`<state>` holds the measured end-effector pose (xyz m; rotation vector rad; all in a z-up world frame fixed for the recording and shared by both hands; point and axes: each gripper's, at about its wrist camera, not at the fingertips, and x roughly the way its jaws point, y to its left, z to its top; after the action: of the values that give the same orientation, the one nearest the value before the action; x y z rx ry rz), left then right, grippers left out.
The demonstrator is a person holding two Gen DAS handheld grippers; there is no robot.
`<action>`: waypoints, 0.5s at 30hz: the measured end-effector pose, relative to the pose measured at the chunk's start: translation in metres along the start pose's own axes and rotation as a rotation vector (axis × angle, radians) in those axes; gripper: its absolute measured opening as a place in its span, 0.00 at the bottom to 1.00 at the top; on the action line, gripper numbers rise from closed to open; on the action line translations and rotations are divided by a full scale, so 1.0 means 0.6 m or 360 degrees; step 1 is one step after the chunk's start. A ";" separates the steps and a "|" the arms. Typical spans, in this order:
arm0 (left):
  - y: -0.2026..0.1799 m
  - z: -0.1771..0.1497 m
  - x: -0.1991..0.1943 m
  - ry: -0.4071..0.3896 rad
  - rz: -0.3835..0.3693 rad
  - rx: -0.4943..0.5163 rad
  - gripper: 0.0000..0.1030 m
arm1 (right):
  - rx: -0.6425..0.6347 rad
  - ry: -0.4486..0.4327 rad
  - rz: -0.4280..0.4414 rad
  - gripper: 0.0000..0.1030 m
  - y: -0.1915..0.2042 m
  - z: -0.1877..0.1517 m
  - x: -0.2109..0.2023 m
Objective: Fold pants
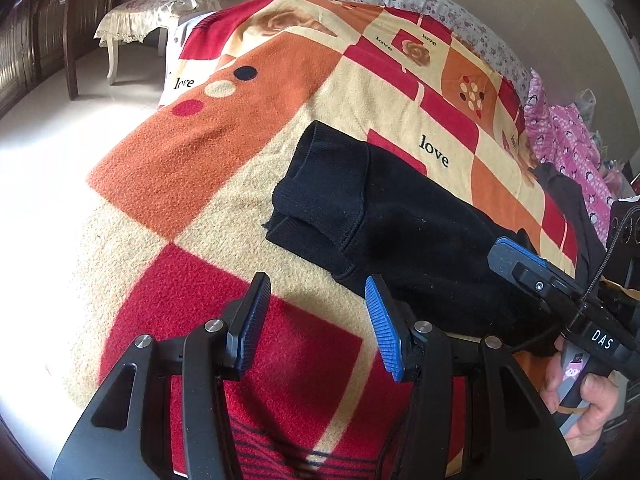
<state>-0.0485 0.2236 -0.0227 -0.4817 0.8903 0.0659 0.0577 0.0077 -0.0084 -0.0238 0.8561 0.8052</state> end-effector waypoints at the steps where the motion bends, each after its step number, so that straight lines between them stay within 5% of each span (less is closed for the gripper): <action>1: 0.000 0.000 0.002 0.0005 -0.0017 -0.0017 0.48 | -0.0002 0.0003 0.0001 0.67 0.000 0.002 0.001; 15: 0.003 0.010 0.023 0.0051 -0.0094 -0.0138 0.48 | -0.0076 0.0054 0.0016 0.73 0.004 0.041 0.033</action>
<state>-0.0357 0.2261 -0.0307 -0.5913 0.9069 0.0430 0.0802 0.0299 -0.0043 -0.0758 0.8694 0.8365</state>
